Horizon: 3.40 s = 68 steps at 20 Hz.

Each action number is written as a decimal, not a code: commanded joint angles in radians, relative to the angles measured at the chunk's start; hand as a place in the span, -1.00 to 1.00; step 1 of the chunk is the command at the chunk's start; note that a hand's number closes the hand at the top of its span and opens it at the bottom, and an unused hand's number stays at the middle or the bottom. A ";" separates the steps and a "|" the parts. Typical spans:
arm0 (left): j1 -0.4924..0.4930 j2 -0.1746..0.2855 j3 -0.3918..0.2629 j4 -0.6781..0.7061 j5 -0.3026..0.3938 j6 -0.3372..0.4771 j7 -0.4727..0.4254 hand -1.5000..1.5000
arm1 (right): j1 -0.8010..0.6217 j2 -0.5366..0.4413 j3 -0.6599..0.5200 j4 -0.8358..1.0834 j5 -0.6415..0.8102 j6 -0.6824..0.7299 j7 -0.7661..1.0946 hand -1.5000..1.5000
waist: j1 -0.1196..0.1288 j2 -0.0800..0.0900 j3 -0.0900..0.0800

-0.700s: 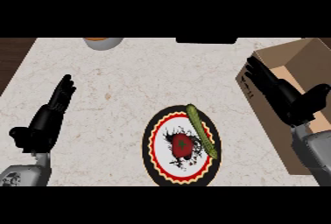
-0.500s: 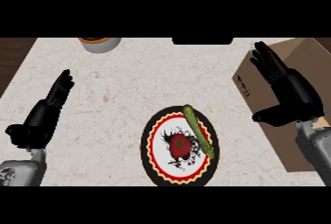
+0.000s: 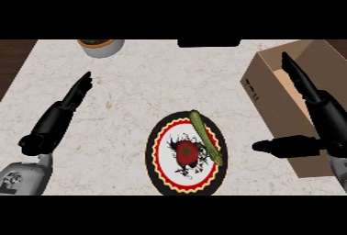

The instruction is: Pick the tomato from the plate and place it in the cardboard box

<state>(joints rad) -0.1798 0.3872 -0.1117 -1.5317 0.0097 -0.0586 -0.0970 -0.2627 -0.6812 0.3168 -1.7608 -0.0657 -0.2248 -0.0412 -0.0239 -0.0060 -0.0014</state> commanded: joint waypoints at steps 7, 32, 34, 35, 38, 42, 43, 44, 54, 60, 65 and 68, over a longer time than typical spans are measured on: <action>-0.031 -0.011 -0.008 -0.030 -0.018 -0.025 0.049 0.00 | -0.035 -0.082 0.173 -0.151 0.352 0.087 0.163 -1.00 | 0.027 0.004 0.000; -0.064 -0.058 0.022 0.008 -0.055 -0.062 0.048 0.00 | -0.333 0.503 0.584 -0.068 0.597 0.737 1.102 -1.00 | 0.027 0.005 0.001; -0.010 -0.051 0.029 -0.042 -0.061 -0.069 0.045 0.00 | -0.275 0.462 0.572 -0.096 0.633 0.735 1.059 -1.00 | 0.027 0.004 0.001; -0.063 -0.057 0.043 0.017 -0.057 -0.076 0.035 0.00 | -0.250 0.453 0.581 -0.088 0.650 0.726 1.046 -1.00 | 0.022 0.005 0.001; -0.023 -0.069 0.031 -0.031 -0.076 -0.063 0.031 0.00 | -0.268 0.475 0.591 -0.059 0.716 0.746 1.069 -1.00 | 0.025 0.004 0.001; -0.054 -0.090 0.034 0.012 -0.088 -0.078 0.008 0.00 | -0.241 0.470 0.561 -0.015 0.785 0.728 0.984 -1.00 | 0.023 0.006 0.001; -0.047 -0.079 0.048 -0.032 -0.075 -0.083 0.069 0.00 | -0.302 0.569 0.555 0.117 0.820 0.695 0.956 -1.00 | 0.031 0.006 0.001; -0.086 -0.073 0.074 -0.047 -0.059 -0.089 0.101 0.00 | -0.239 0.573 0.581 0.025 0.823 0.740 1.025 -1.00 | 0.025 0.005 0.001; -0.013 -0.061 0.128 0.011 -0.060 -0.165 -0.013 0.00 | -0.180 0.603 0.542 0.141 0.978 0.758 0.919 -1.00 | 0.026 0.006 0.001; -0.107 -0.143 0.082 0.038 -0.144 -0.104 0.047 0.00 | -0.153 0.590 0.486 0.288 1.039 0.643 0.716 -1.00 | 0.023 0.007 0.001; 0.002 -0.108 0.129 -0.092 -0.103 -0.178 0.065 0.00 | -0.112 0.635 0.448 0.245 1.096 0.713 0.724 -1.00 | 0.027 0.005 0.001; -0.053 -0.162 0.097 -0.039 -0.146 -0.138 0.079 0.00 | -0.092 0.637 0.442 0.333 1.139 0.650 0.683 -1.00 | 0.024 0.006 0.001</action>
<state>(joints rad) -0.2065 0.2565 -0.0047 -1.5706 -0.1193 -0.2049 -0.0540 -0.3853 -0.0496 0.7727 -1.4744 1.0251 0.4560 0.6771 0.0024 -0.0003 0.0000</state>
